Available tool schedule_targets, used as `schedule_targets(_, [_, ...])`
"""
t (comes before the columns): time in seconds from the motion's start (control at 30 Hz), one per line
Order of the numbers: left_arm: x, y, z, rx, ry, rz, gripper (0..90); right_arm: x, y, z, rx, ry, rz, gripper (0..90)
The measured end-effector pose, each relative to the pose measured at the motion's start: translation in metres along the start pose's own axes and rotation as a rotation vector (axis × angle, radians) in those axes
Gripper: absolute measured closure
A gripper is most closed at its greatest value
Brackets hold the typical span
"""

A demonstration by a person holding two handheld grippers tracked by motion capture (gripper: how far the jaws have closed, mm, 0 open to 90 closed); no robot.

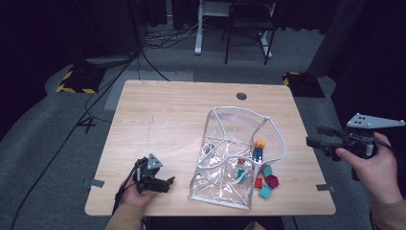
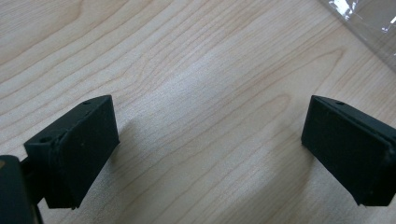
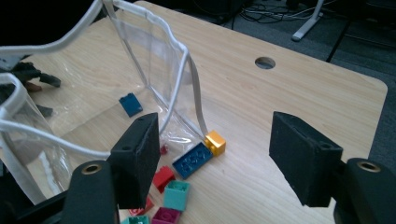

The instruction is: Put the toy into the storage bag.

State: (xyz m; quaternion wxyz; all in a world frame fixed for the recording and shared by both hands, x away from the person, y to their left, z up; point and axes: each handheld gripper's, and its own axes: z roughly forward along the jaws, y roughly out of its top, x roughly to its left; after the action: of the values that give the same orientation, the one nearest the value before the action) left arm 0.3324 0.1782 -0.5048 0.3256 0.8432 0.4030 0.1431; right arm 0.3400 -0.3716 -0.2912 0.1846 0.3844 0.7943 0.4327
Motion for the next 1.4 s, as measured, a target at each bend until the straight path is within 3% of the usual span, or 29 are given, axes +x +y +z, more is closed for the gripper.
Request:
schedule_targets(0.2, [0.000,0.000,0.000,0.000,0.000,0.000,4.0,-0.006,-0.024,0.011,0.017,0.012,0.031,32.6])
schedule_targets(0.63, [0.000,0.000,0.000,-0.001,0.002,-0.001,4.2,-0.006,-0.069,0.051,0.076,0.029,0.056,32.6])
schedule_targets(1.4, [0.000,0.000,0.000,-0.001,0.003,-0.001,4.3,0.021,-0.132,0.119,0.200,0.109,0.068,31.6])
